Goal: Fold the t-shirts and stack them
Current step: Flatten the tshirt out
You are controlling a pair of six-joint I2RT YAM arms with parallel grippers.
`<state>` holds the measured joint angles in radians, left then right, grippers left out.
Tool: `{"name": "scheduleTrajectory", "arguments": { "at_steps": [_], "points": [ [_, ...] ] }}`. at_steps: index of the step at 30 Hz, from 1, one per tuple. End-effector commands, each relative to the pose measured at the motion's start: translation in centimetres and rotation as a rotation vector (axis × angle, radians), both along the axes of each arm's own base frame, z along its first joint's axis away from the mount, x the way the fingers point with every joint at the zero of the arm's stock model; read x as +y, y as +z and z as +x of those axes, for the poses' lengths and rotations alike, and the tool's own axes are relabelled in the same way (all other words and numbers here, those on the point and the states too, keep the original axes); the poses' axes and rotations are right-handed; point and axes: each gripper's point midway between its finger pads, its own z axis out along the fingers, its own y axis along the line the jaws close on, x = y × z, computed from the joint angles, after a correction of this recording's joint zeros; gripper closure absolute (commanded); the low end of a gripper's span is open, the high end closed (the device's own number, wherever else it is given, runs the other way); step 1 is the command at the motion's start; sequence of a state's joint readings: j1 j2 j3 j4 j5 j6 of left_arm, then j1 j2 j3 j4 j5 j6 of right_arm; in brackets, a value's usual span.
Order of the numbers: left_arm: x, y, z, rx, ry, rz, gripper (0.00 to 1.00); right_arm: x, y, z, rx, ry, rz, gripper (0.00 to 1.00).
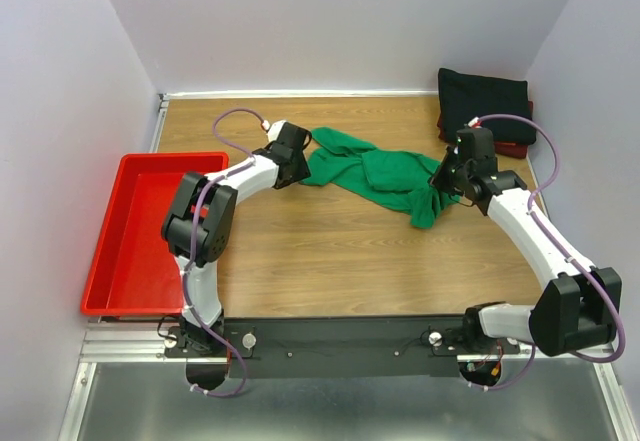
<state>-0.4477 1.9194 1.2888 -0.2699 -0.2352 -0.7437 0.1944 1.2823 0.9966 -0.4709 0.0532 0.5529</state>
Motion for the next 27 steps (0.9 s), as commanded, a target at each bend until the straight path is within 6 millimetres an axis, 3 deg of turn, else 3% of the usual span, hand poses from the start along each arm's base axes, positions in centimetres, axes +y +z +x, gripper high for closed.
{"name": "scheduleTrajectory", "arguments": {
  "at_steps": [1, 18, 20, 23, 25, 27],
  "points": [
    [-0.6, 1.2, 2.3, -0.055, 0.004, 0.029, 0.44, 0.6, 0.6, 0.0, -0.025, 0.028, 0.036, 1.0],
    [-2.6, -2.6, 1.8, 0.012, -0.04, 0.081, 0.46, 0.5, 0.6, -0.2, -0.04, 0.036, 0.03, 1.0],
    [-3.3, -2.9, 1.7, 0.016, -0.059, 0.082, 0.52, 0.6, 0.6, -0.2, -0.042, 0.037, 0.032, 0.99],
    [-3.6, -2.9, 1.6, 0.017, -0.071, 0.08, 0.75, 0.6, 0.9, -0.2, -0.048, 0.034, 0.036, 1.0],
    [-3.6, -2.1, 1.7, 0.002, -0.078, 0.076, 0.97, 0.5, 1.2, -0.1, -0.055, 0.032, 0.038, 1.0],
    [-3.2, 0.0, 2.0, -0.035, -0.075, 0.076, 1.0, 0.5, 1.7, 0.1, -0.07, 0.024, 0.035, 1.0]
  ]
}}
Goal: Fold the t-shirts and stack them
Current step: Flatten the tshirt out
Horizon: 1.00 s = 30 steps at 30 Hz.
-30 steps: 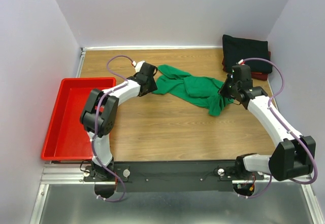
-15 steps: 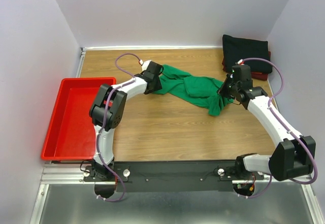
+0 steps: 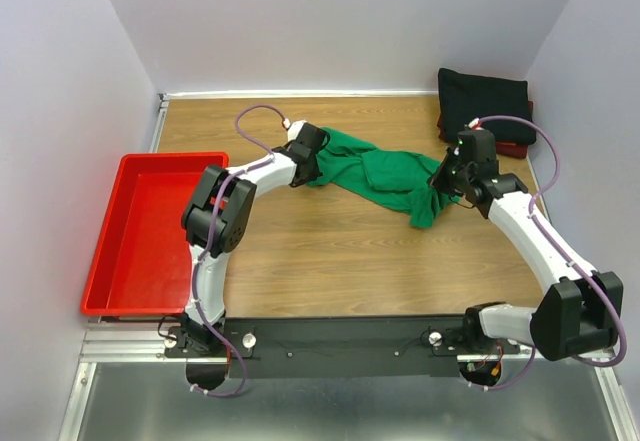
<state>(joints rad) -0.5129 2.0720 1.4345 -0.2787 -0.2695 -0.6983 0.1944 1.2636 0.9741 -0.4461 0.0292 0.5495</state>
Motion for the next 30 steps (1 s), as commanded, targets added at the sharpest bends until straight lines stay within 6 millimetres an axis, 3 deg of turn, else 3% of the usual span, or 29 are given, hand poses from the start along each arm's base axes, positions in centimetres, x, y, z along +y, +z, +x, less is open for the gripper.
{"name": "scheduleTrajectory", "arguments": {
  "at_steps": [1, 3, 4, 6, 7, 8, 9, 11, 12, 13, 15, 19, 20, 22, 25, 30],
  "points": [
    [0.7, 2.8, 0.3, -0.049, 0.0, 0.014, 1.0, 0.0, 1.8, 0.4, -0.057, 0.0, 0.019, 1.0],
    [1.9, 5.6, 0.4, -0.089, 0.01, 0.005, 1.0, -0.2, 2.4, 0.7, -0.072, -0.012, 0.013, 1.0],
    [2.3, 8.3, 0.5, -0.137, 0.017, -0.015, 1.0, -0.2, 2.7, 0.8, -0.08, -0.015, 0.013, 1.0],
    [4.0, 10.0, 0.0, -0.161, 0.032, -0.021, 1.0, -0.4, 3.6, 1.0, -0.1, -0.024, 0.013, 1.0],
    [5.4, 12.7, -0.1, -0.207, 0.052, -0.047, 1.0, -0.5, 3.9, 1.1, -0.109, -0.033, 0.018, 0.99],
    [6.2, 13.3, -0.6, -0.215, 0.057, -0.051, 1.0, -0.5, 4.5, 1.2, -0.12, -0.038, 0.027, 0.99],
    [7.7, 16.1, -0.8, -0.27, 0.071, -0.072, 1.0, -0.5, 5.2, 1.4, -0.135, -0.042, 0.038, 1.0],
    [9.0, 18.2, -1.6, -0.304, 0.081, -0.077, 1.0, -0.4, 6.4, 1.6, -0.159, -0.043, 0.054, 1.0],
    [9.6, 19.4, -1.9, -0.328, 0.076, -0.077, 1.0, -0.5, 7.9, 2.1, -0.187, -0.051, 0.068, 1.0],
    [10.4, 22.2, -2.6, -0.385, 0.082, -0.093, 1.0, -0.5, 8.5, 2.2, -0.199, -0.055, 0.077, 1.0],
    [12.1, 24.7, -3.2, -0.433, 0.104, -0.098, 1.0, -0.7, 10.5, 2.5, -0.234, -0.064, 0.091, 1.0],
    [15.3, 32.2, -5.9, -0.594, 0.126, -0.121, 1.0, -2.1, 16.9, 3.1, -0.359, -0.117, 0.103, 1.0],
    [15.7, 33.5, -6.4, -0.62, 0.135, -0.126, 1.0, -2.5, 16.9, 3.0, -0.356, -0.13, 0.101, 1.0],
    [17.3, 36.9, -7.9, -0.699, 0.152, -0.127, 1.0, -3.2, 19.6, 2.8, -0.406, -0.151, 0.111, 1.0],
    [18.8, 40.6, -9.8, -0.778, 0.175, -0.135, 1.0, -3.2, 22.2, 2.2, -0.45, -0.152, 0.133, 1.0],
    [19.7, 44.6, -12.5, -0.875, 0.188, -0.166, 1.0, -3.3, 24.1, 0.9, -0.478, -0.151, 0.141, 1.0]
  ]
}}
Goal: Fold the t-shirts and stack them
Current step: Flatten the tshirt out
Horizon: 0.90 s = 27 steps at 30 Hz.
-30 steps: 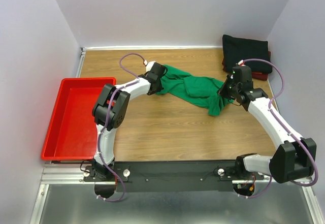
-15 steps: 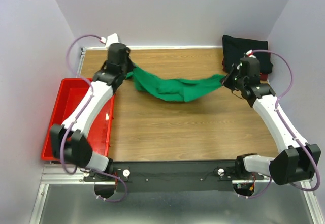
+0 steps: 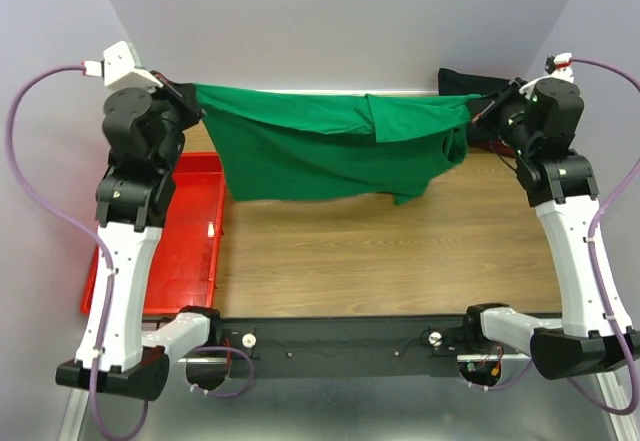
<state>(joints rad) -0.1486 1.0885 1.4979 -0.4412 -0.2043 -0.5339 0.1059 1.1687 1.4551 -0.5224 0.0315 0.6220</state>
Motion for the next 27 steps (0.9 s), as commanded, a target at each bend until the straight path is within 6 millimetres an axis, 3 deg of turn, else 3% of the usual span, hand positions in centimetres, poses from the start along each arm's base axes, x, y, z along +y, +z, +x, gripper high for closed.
{"name": "scheduleTrajectory", "arguments": {
  "at_steps": [1, 5, 11, 12, 15, 16, 19, 20, 21, 22, 23, 25, 26, 27],
  "points": [
    [0.4, 2.5, -2.5, -0.052, -0.017, 0.005, 1.0, -0.7, 0.9, -1.5, 0.007, -0.029, 0.012, 0.99],
    [0.4, 4.7, -4.6, -0.109, -0.028, -0.013, 1.0, -1.1, 2.8, -3.2, -0.036, -0.043, 0.012, 0.99],
    [0.9, 7.4, -7.0, -0.178, -0.019, -0.029, 1.0, -1.6, 7.9, -6.1, -0.157, -0.051, 0.011, 0.99],
    [0.9, 7.6, -6.9, -0.187, -0.016, -0.031, 1.0, -1.6, 8.9, -6.3, -0.18, -0.046, 0.012, 1.0],
    [0.3, 6.6, -5.0, -0.163, -0.037, -0.041, 1.0, -1.4, 9.2, -4.9, -0.173, -0.043, 0.007, 1.0],
    [-0.4, 6.1, -4.2, -0.153, -0.07, -0.043, 1.0, -1.1, 7.9, -3.0, -0.126, -0.035, 0.003, 1.0],
    [-1.9, 4.2, -0.1, -0.121, -0.12, -0.074, 1.0, 0.3, 6.3, 0.8, -0.092, 0.022, 0.005, 1.0],
    [-2.8, 2.9, 2.1, -0.088, -0.151, -0.08, 1.0, 1.1, 5.8, 2.0, -0.089, 0.065, 0.007, 1.0],
    [-3.0, 3.0, 3.4, -0.112, -0.159, -0.087, 1.0, 1.9, 4.1, 4.8, -0.059, 0.089, 0.009, 0.99],
    [-3.3, 2.9, 4.6, -0.116, -0.165, -0.094, 1.0, 2.1, 3.5, 6.1, -0.053, 0.094, 0.012, 1.0],
    [-3.5, 1.3, 7.2, -0.089, -0.167, -0.094, 1.0, 2.3, 3.8, 7.4, -0.066, 0.101, 0.016, 1.0],
    [-4.0, 2.9, 9.4, -0.143, -0.194, -0.092, 1.0, 3.1, 2.2, 11.4, -0.056, 0.124, 0.023, 0.99],
    [-4.3, 1.0, 12.3, -0.102, -0.201, -0.083, 1.0, 3.3, 4.5, 12.3, -0.115, 0.138, 0.031, 0.99],
    [-3.7, 3.4, 13.1, -0.152, -0.197, -0.081, 1.0, 3.8, 3.1, 14.7, -0.089, 0.162, 0.039, 1.0]
  ]
}}
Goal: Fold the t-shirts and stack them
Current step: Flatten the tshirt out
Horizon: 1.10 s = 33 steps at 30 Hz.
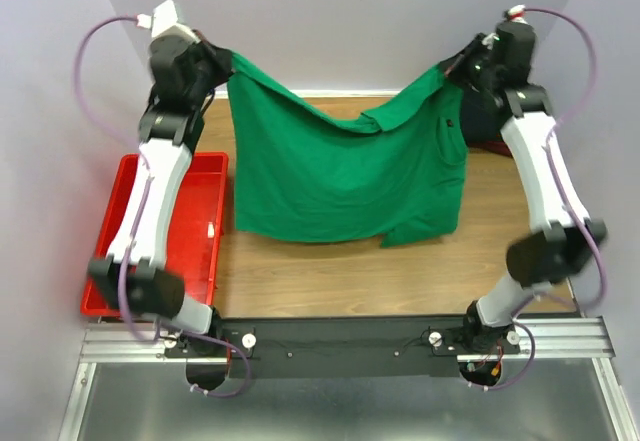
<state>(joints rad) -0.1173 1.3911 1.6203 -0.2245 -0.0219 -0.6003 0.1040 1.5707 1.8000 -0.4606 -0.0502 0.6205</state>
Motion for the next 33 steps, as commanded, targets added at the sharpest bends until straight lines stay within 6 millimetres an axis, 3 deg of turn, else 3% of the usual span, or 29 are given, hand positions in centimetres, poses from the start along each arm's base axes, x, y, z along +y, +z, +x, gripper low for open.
{"name": "scheduleTrajectory", "arguments": {
  "at_steps": [1, 2, 3, 4, 5, 6, 8, 9, 10, 11, 12, 14, 15, 16, 17, 18, 19, 20, 21, 23, 24, 25, 27, 28, 29, 30, 31, 32, 33],
  "points": [
    [-0.7, 2.0, 5.8, -0.079, -0.075, -0.022, 1.0, 1.4, 5.2, 4.5, -0.155, 0.094, 0.038, 1.0],
    [-0.5, 2.8, 6.5, -0.094, -0.09, -0.028, 1.0, 1.6, 6.3, 5.1, -0.182, 0.107, 0.044, 1.0],
    [-0.2, 5.7, 6.4, -0.154, -0.099, -0.034, 1.0, 1.6, 6.8, 5.8, -0.198, 0.118, 0.052, 1.0],
    [0.3, 5.4, 7.5, -0.143, -0.102, -0.035, 1.0, 1.7, 6.4, 6.9, -0.192, 0.134, 0.064, 1.0],
    [0.6, 6.1, 7.7, -0.156, -0.1, -0.035, 1.0, 1.5, 8.9, 6.8, -0.252, 0.137, 0.067, 1.0],
    [0.9, 7.8, 7.2, -0.186, -0.097, -0.034, 1.0, 1.4, 9.3, 6.9, -0.262, 0.144, 0.071, 0.99],
    [1.1, 8.6, 6.9, -0.201, -0.102, -0.03, 1.0, 0.9, 10.0, 6.8, -0.278, 0.138, 0.074, 1.0],
    [2.3, 8.1, 7.0, -0.189, -0.079, -0.027, 1.0, 0.7, 10.1, 6.7, -0.279, 0.135, 0.072, 1.0],
    [2.8, 7.9, 6.8, -0.187, -0.075, -0.023, 1.0, 0.3, 8.9, 6.8, -0.25, 0.128, 0.07, 1.0],
    [3.0, 8.4, 6.0, -0.202, -0.07, -0.017, 1.0, 0.1, 9.4, 6.1, -0.258, 0.124, 0.068, 0.99],
    [3.2, 6.3, 6.3, -0.161, -0.065, -0.013, 1.0, -0.3, 6.9, 6.4, -0.202, 0.109, 0.062, 0.99],
    [3.5, 5.4, 5.1, -0.142, -0.061, -0.014, 1.0, -0.6, 4.4, 6.0, -0.145, 0.094, 0.059, 1.0],
    [3.6, 1.9, 5.5, -0.066, -0.062, -0.019, 1.0, -0.8, 4.3, 4.9, -0.135, 0.088, 0.062, 1.0],
    [3.5, 0.2, 5.3, -0.032, -0.066, -0.023, 1.0, -0.9, 2.7, 4.6, -0.099, 0.085, 0.065, 0.99],
    [3.3, -0.4, 4.3, -0.02, -0.072, -0.033, 1.0, -0.9, -2.4, 4.4, 0.015, 0.076, 0.076, 1.0],
    [3.2, -4.9, 4.3, 0.063, -0.074, -0.046, 1.0, -1.0, -3.5, 3.3, 0.041, 0.073, 0.08, 0.99],
    [3.1, -6.8, 3.9, 0.097, -0.077, -0.056, 1.0, -1.0, -6.2, 2.6, 0.1, 0.068, 0.085, 1.0],
    [2.8, -8.1, 3.1, 0.117, -0.086, -0.067, 1.0, -1.1, -12.0, 1.3, 0.226, 0.061, 0.093, 0.99],
    [2.7, -12.7, 2.5, 0.207, -0.087, -0.082, 1.0, -1.1, -15.0, 0.3, 0.285, 0.056, 0.094, 0.99],
    [2.2, -16.5, 1.1, 0.28, -0.106, -0.098, 1.0, -1.8, -18.7, -2.1, 0.355, 0.034, 0.075, 1.0],
    [1.8, -20.9, -0.2, 0.363, -0.11, -0.105, 1.0, -2.2, -24.4, -4.8, 0.466, 0.02, 0.067, 0.99],
    [1.8, -22.8, -0.9, 0.4, -0.099, -0.102, 1.0, -3.3, -26.0, -5.9, 0.492, -0.007, 0.072, 0.99],
    [1.6, -25.9, -2.2, 0.452, -0.091, -0.098, 1.0, -4.1, -31.5, -9.1, 0.602, -0.021, 0.085, 0.96],
    [1.2, -28.9, -3.4, 0.517, -0.096, -0.098, 1.0, -4.2, -33.1, -10.1, 0.639, -0.016, 0.104, 0.94],
    [1.1, -30.4, -4.0, 0.552, -0.093, -0.098, 1.0, -5.0, -34.6, -10.7, 0.672, -0.032, 0.111, 0.88],
    [0.0, -32.1, -4.9, 0.592, -0.109, -0.089, 1.0, -5.2, -36.6, -11.9, 0.724, -0.04, 0.11, 0.76],
    [0.0, -33.0, -5.3, 0.616, -0.107, -0.092, 1.0, -5.2, -36.9, -12.1, 0.732, -0.043, 0.109, 0.76],
    [-0.6, -33.7, -5.7, 0.633, -0.112, -0.086, 1.0, -5.2, -37.2, -12.4, 0.739, -0.044, 0.111, 0.6],
    [-0.8, -34.4, -6.2, 0.652, -0.111, -0.087, 1.0, -5.2, -37.2, -12.6, 0.735, -0.047, 0.112, 0.51]
  ]
}}
